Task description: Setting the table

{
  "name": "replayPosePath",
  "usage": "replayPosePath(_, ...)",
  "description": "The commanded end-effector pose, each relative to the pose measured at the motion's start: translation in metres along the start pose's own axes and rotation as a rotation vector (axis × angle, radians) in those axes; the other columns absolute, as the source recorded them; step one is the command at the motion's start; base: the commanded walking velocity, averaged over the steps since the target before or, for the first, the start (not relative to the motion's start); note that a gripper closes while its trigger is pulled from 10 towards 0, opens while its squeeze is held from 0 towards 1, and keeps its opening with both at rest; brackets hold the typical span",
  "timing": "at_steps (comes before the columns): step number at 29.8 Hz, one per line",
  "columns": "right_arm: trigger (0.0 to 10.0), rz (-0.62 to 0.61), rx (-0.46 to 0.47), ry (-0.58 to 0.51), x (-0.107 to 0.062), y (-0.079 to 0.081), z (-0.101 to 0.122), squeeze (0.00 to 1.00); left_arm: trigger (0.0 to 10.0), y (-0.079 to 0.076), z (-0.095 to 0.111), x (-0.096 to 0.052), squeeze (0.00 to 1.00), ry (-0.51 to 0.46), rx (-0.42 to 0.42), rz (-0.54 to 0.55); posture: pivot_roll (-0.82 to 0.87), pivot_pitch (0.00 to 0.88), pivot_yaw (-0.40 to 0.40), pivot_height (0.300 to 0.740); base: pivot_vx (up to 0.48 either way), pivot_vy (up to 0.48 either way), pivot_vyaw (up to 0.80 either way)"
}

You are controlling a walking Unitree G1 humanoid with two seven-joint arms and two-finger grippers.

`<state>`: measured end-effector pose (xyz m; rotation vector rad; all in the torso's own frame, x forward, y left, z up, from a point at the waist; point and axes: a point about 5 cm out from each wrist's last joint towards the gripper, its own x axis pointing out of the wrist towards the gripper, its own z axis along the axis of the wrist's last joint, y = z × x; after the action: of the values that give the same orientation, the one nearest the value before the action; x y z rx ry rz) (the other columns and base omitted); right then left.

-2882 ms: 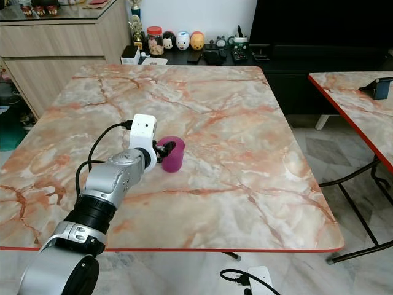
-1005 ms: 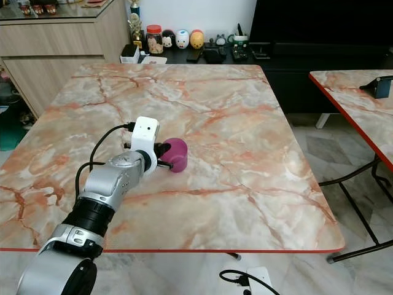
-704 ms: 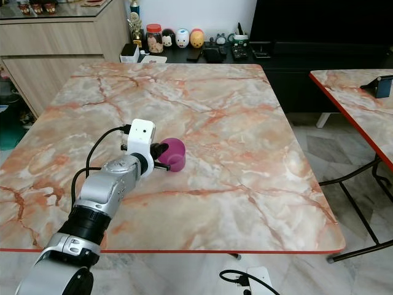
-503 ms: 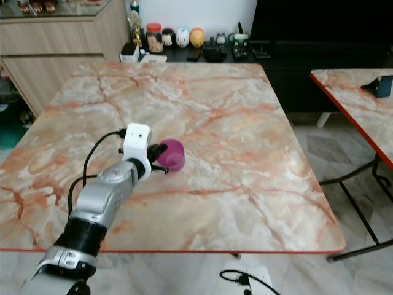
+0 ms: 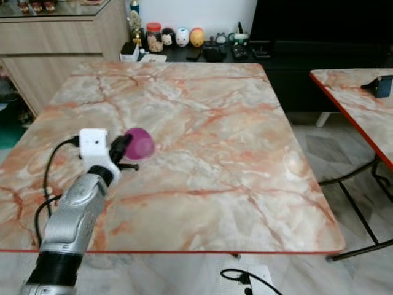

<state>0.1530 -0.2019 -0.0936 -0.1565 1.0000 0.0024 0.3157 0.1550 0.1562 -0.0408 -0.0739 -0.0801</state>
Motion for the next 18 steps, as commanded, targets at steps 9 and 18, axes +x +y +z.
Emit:
replayPosePath(9,10.0,-0.024,0.054,0.000,-0.001,-0.002,-0.004,0.00,10.0,0.022,0.005,-0.017,0.00,-0.088,0.035,0.095,0.12,0.000,-0.046,0.715,0.000,0.000,0.00)
replayPosePath(18,10.0,-0.030,0.087,-0.001,-0.002,-0.002,-0.006,0.00,10.0,0.030,0.010,-0.006,0.00,-0.121,0.002,0.163,0.11,0.000,-0.043,0.715,0.000,0.000,0.00)
